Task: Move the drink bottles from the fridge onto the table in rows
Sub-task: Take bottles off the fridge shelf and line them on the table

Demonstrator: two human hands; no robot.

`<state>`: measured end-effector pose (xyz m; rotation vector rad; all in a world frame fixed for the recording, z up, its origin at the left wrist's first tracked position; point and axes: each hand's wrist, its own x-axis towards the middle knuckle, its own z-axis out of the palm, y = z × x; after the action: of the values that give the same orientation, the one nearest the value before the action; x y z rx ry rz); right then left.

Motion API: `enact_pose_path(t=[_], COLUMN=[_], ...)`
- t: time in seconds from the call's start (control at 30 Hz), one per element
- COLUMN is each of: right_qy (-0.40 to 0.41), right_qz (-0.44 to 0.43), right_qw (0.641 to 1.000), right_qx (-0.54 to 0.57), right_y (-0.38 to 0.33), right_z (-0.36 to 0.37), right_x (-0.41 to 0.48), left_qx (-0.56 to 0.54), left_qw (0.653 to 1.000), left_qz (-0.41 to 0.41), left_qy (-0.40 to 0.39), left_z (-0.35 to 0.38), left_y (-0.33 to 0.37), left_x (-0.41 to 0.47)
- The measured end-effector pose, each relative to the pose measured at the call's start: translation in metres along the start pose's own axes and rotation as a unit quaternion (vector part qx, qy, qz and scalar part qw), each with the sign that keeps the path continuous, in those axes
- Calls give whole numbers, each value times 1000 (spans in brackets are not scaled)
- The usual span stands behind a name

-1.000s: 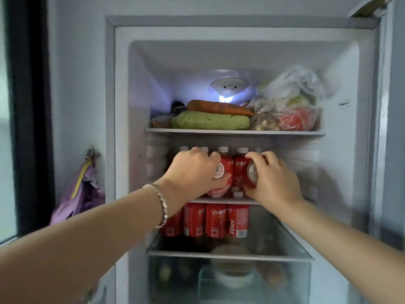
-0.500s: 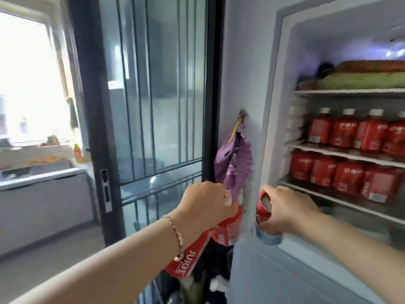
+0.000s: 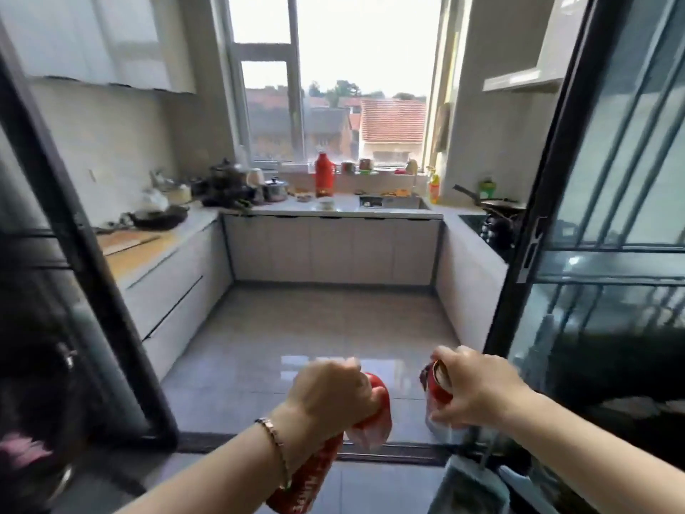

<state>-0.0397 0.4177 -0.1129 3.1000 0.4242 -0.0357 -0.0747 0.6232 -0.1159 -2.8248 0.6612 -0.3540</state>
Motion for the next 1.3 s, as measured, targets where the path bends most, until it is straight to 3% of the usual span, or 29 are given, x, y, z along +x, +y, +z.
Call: enact_pose_path(t=[0.07, 0.13, 0.2, 0.33, 0.5, 0.67, 0.93, 1.1, 1.3], right_qy=[-21, -33, -28, -14, -3, -23, -56, -86, -114], right_qz=[-43, -102, -166, -298, -485, -605, -684, -688, -663], right_qw=[999, 994, 986, 954, 873, 794, 726, 720, 739], right_qx=[7, 1, -1, -25, -51, -53, -37, -32, -21], right_y=[-55, -125, -192, -314, -453, -581, -768, -880, -1001], right_z=[7, 12, 16, 21, 31, 38, 63, 79, 88], right_x=[22, 47, 66, 90, 96, 73, -12, -74, -124], left_qx=[7, -69, -55, -54, -43, -6, -12, -8, -35], left_qw=[999, 977, 966, 931, 845, 756, 631, 611, 581], left_qz=[-43, -186, -254, -360, -533, -654, -775, -789, -806], left_qy=[-29, -75, -2, 21, 26, 4, -31, -69, -108], left_z=[16, 27, 54, 70, 71, 60, 52, 49, 46], left_y=[-39, -87, -132, -197, -233, -247, -265, -296, -355], left_x=[-35, -78, -125, -219, -331, -432, -602, -723, -851])
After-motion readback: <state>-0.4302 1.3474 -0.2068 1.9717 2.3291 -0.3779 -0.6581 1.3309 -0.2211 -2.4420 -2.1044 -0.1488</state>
